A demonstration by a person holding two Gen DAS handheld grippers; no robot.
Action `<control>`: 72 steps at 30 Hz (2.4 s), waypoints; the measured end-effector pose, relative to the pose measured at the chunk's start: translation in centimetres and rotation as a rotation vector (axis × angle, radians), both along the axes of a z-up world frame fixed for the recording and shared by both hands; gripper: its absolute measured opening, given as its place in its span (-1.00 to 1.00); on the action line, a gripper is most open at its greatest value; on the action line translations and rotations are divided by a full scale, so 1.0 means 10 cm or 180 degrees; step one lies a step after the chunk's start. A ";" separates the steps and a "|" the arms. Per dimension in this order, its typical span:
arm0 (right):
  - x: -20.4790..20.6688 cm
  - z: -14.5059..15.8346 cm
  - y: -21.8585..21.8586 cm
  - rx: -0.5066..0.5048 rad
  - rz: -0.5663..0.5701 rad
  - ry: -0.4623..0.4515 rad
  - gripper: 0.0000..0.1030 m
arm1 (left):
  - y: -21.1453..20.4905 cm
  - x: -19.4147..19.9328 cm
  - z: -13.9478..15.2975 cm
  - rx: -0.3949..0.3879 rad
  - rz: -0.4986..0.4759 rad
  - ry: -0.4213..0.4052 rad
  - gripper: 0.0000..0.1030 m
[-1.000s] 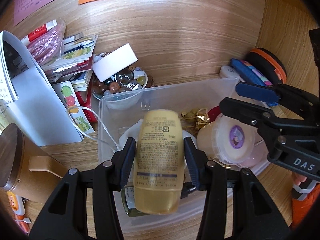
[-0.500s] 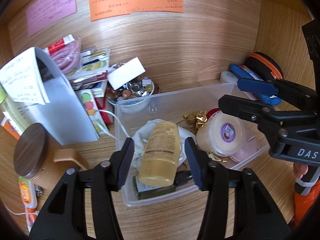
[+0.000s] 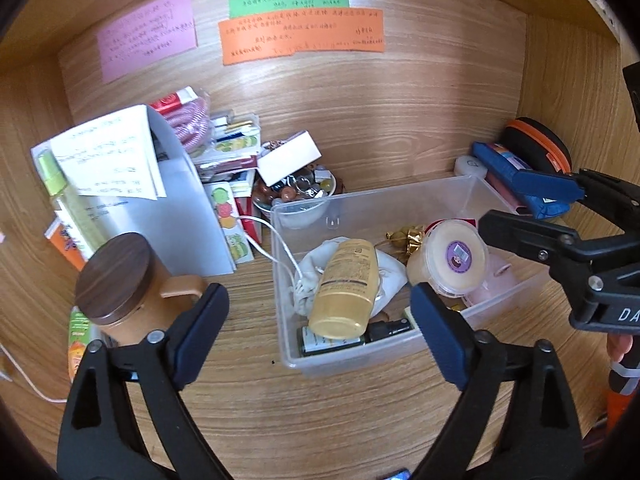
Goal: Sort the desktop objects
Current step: 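Open the left tool to drop the gold bottle into the bin while the right tool releases the block, then withdraw both tools from the bin toward the blue card packet and seashell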
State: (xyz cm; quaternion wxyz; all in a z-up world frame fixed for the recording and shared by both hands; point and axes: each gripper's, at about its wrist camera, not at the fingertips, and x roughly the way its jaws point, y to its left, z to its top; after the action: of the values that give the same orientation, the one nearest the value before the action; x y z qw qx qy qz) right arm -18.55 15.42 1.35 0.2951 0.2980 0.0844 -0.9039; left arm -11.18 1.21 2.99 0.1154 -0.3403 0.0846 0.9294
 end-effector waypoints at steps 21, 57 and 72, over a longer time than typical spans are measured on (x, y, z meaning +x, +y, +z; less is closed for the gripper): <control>0.72 -0.30 0.15 0.0252 -0.0138 0.0032 0.39 | -0.27 0.64 -0.11 0.0084 0.0185 0.0003 0.94; 1.46 -1.18 0.36 0.0263 -0.0020 -0.0428 0.08 | -0.02 1.28 -1.01 0.0016 0.0084 -0.0550 0.48; 1.45 -1.25 0.29 0.0250 0.0066 -0.0450 -0.29 | -0.02 1.26 -1.00 0.0100 -0.0005 -0.0529 0.07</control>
State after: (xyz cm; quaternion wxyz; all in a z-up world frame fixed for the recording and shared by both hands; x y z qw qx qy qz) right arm -4.04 18.35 -11.12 0.2977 0.3715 0.1018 -0.8735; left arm 1.44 0.99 -7.01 0.1281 -0.4143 0.0604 0.8990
